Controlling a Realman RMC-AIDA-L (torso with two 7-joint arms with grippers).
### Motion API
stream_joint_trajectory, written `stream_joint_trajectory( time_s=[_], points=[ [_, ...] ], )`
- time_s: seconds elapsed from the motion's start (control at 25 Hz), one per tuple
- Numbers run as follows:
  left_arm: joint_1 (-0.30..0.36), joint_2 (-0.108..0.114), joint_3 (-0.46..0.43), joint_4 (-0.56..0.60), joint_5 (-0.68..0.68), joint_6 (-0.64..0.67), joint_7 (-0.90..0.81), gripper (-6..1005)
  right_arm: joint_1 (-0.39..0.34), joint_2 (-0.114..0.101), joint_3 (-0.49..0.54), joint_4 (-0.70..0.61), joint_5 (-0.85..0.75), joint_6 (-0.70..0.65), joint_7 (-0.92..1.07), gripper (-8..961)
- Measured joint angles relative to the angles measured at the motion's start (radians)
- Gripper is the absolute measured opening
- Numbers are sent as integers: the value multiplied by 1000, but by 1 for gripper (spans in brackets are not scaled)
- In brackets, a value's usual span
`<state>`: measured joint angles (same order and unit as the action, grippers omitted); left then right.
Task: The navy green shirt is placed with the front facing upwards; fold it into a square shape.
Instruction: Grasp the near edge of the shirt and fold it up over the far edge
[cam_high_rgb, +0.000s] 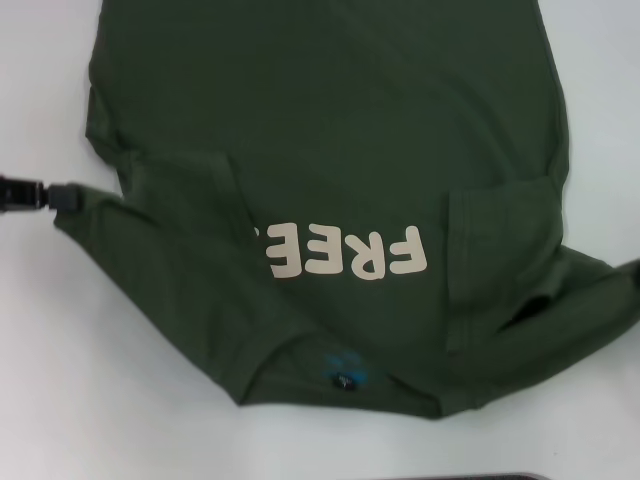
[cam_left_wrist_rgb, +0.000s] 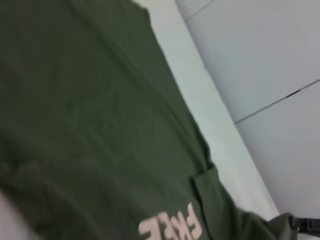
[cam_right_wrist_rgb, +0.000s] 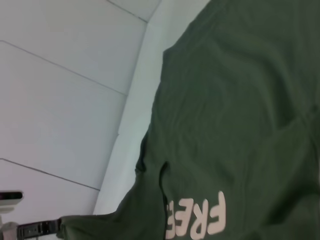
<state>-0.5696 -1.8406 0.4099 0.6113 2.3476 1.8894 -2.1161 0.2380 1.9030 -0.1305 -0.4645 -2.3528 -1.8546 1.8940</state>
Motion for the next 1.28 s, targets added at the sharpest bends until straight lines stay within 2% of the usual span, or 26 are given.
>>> stream_joint_trajectory(
  time_s=[0.28,0.48,0.76,1.08,1.28],
  points=[
    [-67,4,-54,-3,-2,-23,-1,14,80,-23,-1,-3,0,20,26,9],
    [-128,-7,-65,-16,-8,-101,-2,14,160,-32,-4,-25,0,65,59,9],
    [-220,-11,-62,-46,-44,-188,4,14,279,-53,-9,-40,-1,117,105,8],
    [-288,-26,-61,-47,-65,-300,1,14,371,-52,-13,-90,17,202,147,7],
    [-305,-43,-59,-49,-105,-395,0,13,414,-41,-44,-91,18,295,152,7]
  ],
)
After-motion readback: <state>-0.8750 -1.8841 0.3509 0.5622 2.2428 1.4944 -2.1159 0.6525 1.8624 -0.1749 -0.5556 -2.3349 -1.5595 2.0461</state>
